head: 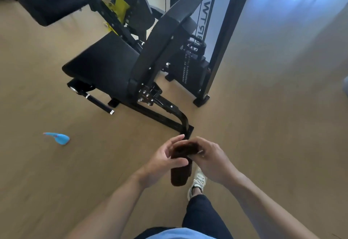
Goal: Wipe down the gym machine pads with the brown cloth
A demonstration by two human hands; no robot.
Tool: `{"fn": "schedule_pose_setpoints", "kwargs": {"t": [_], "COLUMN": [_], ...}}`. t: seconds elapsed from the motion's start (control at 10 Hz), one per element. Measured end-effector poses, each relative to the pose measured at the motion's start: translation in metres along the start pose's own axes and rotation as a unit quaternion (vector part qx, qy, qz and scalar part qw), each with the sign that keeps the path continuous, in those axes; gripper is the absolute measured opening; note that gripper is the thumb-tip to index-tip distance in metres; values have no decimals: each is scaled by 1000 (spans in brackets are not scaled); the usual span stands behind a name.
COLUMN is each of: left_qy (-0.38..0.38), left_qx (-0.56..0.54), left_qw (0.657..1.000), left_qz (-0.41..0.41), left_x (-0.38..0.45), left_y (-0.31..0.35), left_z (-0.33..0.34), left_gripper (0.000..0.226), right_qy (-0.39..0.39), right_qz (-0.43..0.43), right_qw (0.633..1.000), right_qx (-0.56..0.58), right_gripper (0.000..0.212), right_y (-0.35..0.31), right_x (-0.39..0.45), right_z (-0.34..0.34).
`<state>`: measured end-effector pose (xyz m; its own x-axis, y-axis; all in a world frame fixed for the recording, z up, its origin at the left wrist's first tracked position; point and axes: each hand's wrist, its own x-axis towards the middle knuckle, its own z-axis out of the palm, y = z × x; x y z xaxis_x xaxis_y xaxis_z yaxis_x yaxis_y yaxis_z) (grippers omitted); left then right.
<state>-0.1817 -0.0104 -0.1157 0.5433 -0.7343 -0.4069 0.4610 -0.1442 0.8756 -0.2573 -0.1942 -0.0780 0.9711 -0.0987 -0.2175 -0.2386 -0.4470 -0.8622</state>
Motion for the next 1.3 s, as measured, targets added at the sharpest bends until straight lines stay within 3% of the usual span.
{"fn": "schedule_pose_setpoints", "kwargs": {"t": [0.1,0.2,0.4,0.5,0.6,0.8,0.9,1.1,1.2,1.3], "left_qy": [54,128,161,155,236,433,472,530,563,554], "left_qx": [43,-36,-132,-84,-33,24,70,84,41,15], "left_qw": [997,989,959,946,925,878,860,832,816,824], "left_qz": [-30,-70,-195,-270,-296,-204,-182,-140,-119,-117], "left_x": [68,113,206,244,281,373,407,440,446,450], "left_y": [-3,-6,-24,-50,-85,-149,-170,-185,-183,-182], "left_z": [16,30,15,-11,-52,-148,-184,-211,-221,-228], "left_gripper": [38,19,52,38,24,4,9,7,6,19], "right_qy": [-17,0,14,52,56,15,16,31,39,17], "right_qz": [28,95,272,317,332,351,331,290,270,239], "right_qw": [982,941,899,890,895,925,939,942,943,948], "right_qx": [185,325,343,325,294,147,93,168,193,210], "right_gripper": [21,21,24,24,22,18,14,17,22,39], "right_y": [3,3,85,150,211,324,352,353,342,332], "right_x": [65,120,251,308,362,445,478,549,578,595], "right_z": [-52,-100,-164,-166,-152,-82,-51,-10,1,7]}}
